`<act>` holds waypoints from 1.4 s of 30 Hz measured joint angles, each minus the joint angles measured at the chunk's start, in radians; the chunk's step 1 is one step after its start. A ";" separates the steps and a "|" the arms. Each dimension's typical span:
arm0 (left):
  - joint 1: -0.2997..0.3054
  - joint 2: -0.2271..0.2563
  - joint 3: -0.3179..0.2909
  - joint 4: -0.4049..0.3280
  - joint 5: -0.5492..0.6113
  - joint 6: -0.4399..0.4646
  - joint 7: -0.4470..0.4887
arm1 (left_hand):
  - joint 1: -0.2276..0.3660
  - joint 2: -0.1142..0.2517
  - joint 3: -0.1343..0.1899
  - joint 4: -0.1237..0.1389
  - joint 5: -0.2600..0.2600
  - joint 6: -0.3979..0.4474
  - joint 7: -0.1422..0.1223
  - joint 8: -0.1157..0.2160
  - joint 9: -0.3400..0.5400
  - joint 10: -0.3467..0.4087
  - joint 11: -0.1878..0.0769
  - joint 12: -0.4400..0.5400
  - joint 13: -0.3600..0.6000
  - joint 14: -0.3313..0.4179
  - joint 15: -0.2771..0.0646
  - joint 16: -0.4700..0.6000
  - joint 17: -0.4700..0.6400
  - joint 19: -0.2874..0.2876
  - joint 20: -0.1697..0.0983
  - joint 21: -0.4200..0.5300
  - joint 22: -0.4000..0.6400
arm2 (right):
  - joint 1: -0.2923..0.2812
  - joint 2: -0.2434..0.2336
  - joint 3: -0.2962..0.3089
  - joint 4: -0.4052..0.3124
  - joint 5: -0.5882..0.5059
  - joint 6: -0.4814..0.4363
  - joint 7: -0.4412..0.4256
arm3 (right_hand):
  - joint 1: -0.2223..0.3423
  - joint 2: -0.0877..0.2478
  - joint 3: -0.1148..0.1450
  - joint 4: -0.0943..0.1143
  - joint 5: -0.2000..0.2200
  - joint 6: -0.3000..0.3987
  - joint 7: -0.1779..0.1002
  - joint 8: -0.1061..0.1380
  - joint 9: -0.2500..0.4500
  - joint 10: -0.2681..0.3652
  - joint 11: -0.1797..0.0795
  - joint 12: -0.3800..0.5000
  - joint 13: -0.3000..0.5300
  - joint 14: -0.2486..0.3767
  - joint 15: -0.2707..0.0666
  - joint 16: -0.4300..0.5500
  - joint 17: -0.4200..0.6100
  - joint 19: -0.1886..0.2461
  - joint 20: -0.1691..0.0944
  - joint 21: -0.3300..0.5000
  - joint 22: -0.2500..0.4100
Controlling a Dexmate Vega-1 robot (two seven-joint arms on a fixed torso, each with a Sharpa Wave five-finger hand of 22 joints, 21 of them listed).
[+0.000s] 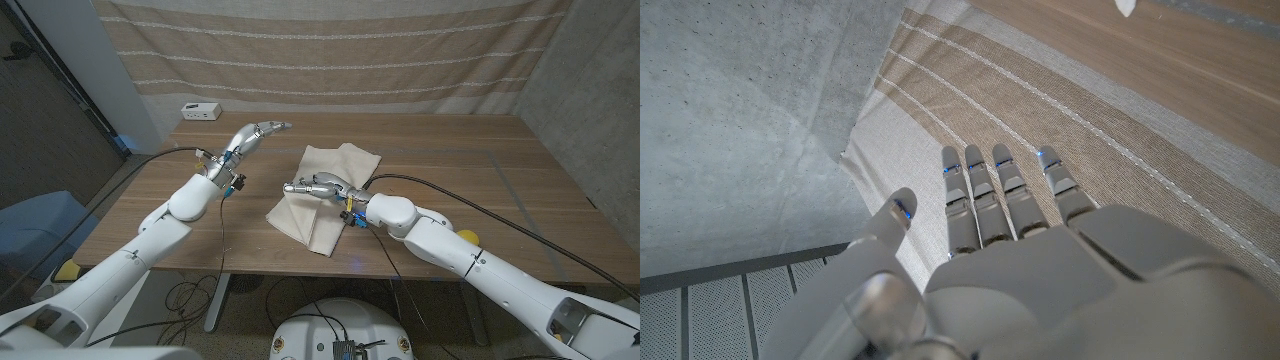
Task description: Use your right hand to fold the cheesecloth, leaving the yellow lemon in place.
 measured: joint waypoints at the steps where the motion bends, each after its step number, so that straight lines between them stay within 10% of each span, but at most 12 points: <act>1: 0.001 0.000 -0.001 -0.001 0.000 0.002 0.001 | 0.000 0.000 -0.001 0.001 0.000 0.000 0.000 0.000 0.000 0.000 0.000 0.000 0.000 0.000 0.000 0.000 0.000 0.000 0.000 0.000 0.000 | 0.002 -0.002 0.002 0.004 0.012 0.009 0.015 | 0.017 0.017 0.013 -0.013 0.003 0.003 0.002 0.000 0.002 0.000 0.000 0.000 0.000 0.019 -0.017 0.011 -0.001 0.013 -0.007 0.008 0.000; 11: 0.008 -0.002 -0.003 -0.013 0.009 0.020 0.021 | 0.000 0.000 0.003 0.019 0.000 -0.009 -0.002 0.000 0.000 -0.002 0.002 0.000 0.000 -0.004 0.004 0.000 0.005 0.000 0.000 0.000 0.000 | 0.037 -0.021 0.008 0.031 0.065 0.047 0.117 | 0.118 0.085 0.081 -0.104 -0.016 -0.244 -0.036 -0.051 0.002 -0.119 -0.032 -0.012 -0.018 0.241 -0.090 0.127 0.035 0.392 -0.121 0.190 0.022; 16: 0.017 -0.002 -0.008 -0.027 0.019 0.031 0.037 | 0.000 0.000 0.007 0.024 0.000 -0.009 -0.002 0.000 0.000 -0.009 0.002 0.000 0.000 -0.004 0.004 0.000 0.005 0.000 0.000 0.000 0.000 | 0.054 -0.030 0.008 0.037 0.097 0.064 0.184 | 0.113 0.074 0.081 -0.104 -0.030 -0.368 -0.048 -0.051 0.002 -0.236 -0.037 -0.023 -0.028 0.213 -0.062 0.085 0.018 0.454 -0.135 0.239 0.023; 21: 0.027 0.000 -0.012 -0.045 0.030 0.042 0.051 | 0.000 0.000 0.007 0.024 0.000 -0.009 -0.002 0.000 0.000 -0.009 0.002 0.000 0.000 -0.004 0.004 0.000 0.005 0.000 0.000 0.000 0.000 | 0.062 -0.032 0.013 0.045 0.133 0.080 0.234 | 0.033 0.029 0.047 -0.070 -0.038 -0.461 -0.053 -0.051 0.002 -0.316 -0.040 -0.023 -0.037 0.176 -0.025 0.041 -0.007 0.548 -0.081 0.282 0.011; 25: 0.032 0.001 -0.014 -0.053 0.035 0.047 0.058 | 0.000 0.000 0.011 0.028 0.000 -0.009 -0.002 0.000 0.000 -0.009 0.002 0.000 0.000 -0.004 0.004 0.000 0.005 0.000 0.000 0.000 0.000 | 0.066 -0.031 0.024 0.060 0.178 0.089 0.271 | 0.010 0.037 0.042 -0.065 -0.038 -0.486 -0.039 -0.040 0.002 -0.319 -0.040 -0.011 -0.041 0.195 -0.011 0.037 -0.024 0.613 -0.115 0.297 -0.006; 27: 0.033 0.002 -0.015 -0.055 0.036 0.048 0.061 | 0.000 0.000 0.011 0.028 0.000 -0.009 -0.002 0.000 0.000 -0.009 0.002 0.000 0.000 -0.004 0.004 0.000 0.005 0.000 0.000 0.000 0.000 | 0.065 -0.029 0.029 0.064 0.188 0.091 0.277 | -0.001 0.049 0.050 -0.067 -0.038 -0.474 -0.029 -0.030 0.002 -0.303 -0.026 -0.004 -0.042 0.191 -0.001 0.020 -0.036 0.522 -0.121 0.253 -0.013; 31: 0.036 0.003 -0.017 -0.060 0.038 0.050 0.064 | 0.000 0.000 0.011 0.028 0.000 -0.009 -0.002 0.000 0.000 -0.009 0.002 0.000 0.000 -0.004 0.004 0.000 0.005 0.000 0.000 0.000 0.000 | 0.042 -0.028 0.048 0.062 0.200 0.116 0.257 | -0.019 0.082 0.075 -0.063 -0.038 -0.367 -0.044 -0.006 0.000 -0.229 -0.031 0.011 -0.042 0.101 0.005 -0.007 -0.056 0.245 -0.046 0.118 -0.017; 42: 0.044 0.001 -0.020 -0.064 0.031 0.047 0.069 | 0.000 0.000 0.011 0.028 0.000 -0.074 -0.033 -0.020 0.000 -0.040 -0.003 -0.008 0.000 -0.009 0.003 0.000 0.005 0.000 0.000 0.006 0.000 | -0.029 -0.024 0.112 0.065 0.180 0.229 0.132 | -0.062 0.072 0.085 -0.044 -0.038 -0.249 -0.039 0.007 -0.003 -0.122 -0.016 0.027 -0.045 0.076 0.007 -0.008 -0.073 0.156 -0.032 0.064 -0.017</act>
